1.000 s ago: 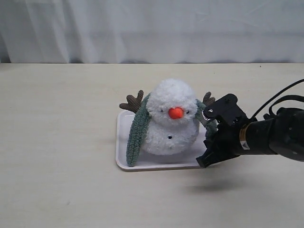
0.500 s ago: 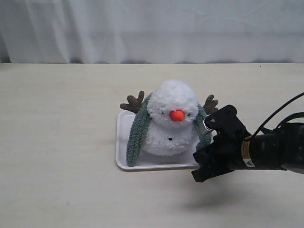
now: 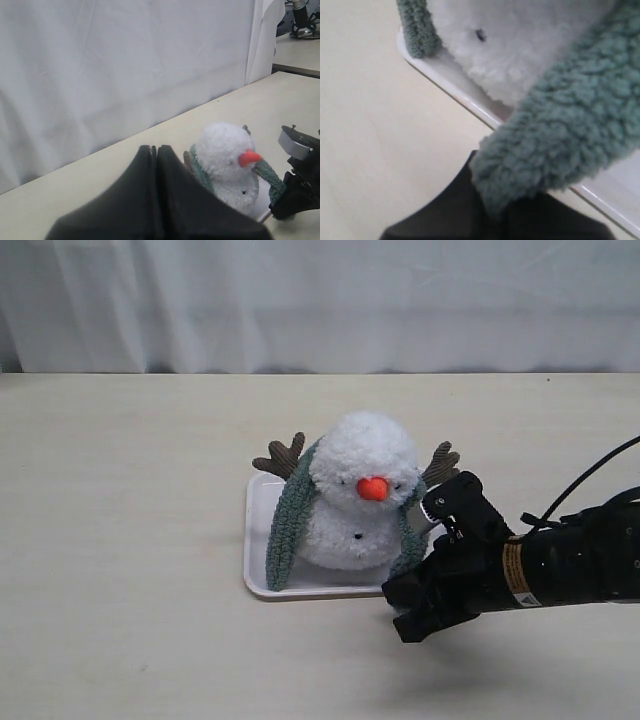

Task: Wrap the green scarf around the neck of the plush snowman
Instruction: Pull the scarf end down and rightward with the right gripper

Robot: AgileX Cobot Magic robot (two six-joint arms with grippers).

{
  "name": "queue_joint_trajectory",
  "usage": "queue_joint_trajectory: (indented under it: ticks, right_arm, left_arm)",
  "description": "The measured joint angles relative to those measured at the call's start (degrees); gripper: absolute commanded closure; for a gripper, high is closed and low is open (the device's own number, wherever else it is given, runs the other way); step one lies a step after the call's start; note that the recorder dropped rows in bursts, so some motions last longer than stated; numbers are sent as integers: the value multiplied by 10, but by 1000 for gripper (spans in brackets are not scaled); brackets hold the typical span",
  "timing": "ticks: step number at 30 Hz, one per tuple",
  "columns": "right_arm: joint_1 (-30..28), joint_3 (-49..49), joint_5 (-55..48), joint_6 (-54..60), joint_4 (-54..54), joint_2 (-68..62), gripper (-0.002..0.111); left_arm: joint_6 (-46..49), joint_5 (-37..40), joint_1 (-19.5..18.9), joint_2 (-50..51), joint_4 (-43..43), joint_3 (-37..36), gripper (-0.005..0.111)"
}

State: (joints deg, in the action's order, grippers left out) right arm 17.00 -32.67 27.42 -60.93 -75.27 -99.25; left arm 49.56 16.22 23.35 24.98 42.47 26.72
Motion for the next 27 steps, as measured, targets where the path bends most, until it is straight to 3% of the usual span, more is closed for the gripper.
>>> queue_joint_trajectory:
  ticks: [14,17,23,27]
  right_arm:
    - [0,0,2,20,4,-48,103]
    - [0,-4,3,27,11,-48,92]
    - [0,-10,5,26,13,-49,59]
    - [0,-10,5,19,13,-49,48]
  left_arm:
    - [0,0,0,0,4,0,107]
    - [0,0,0,0,4,0,107]
    - [0,5,0,1,11,0,107]
    - [-16,19,0,37,12,0,107]
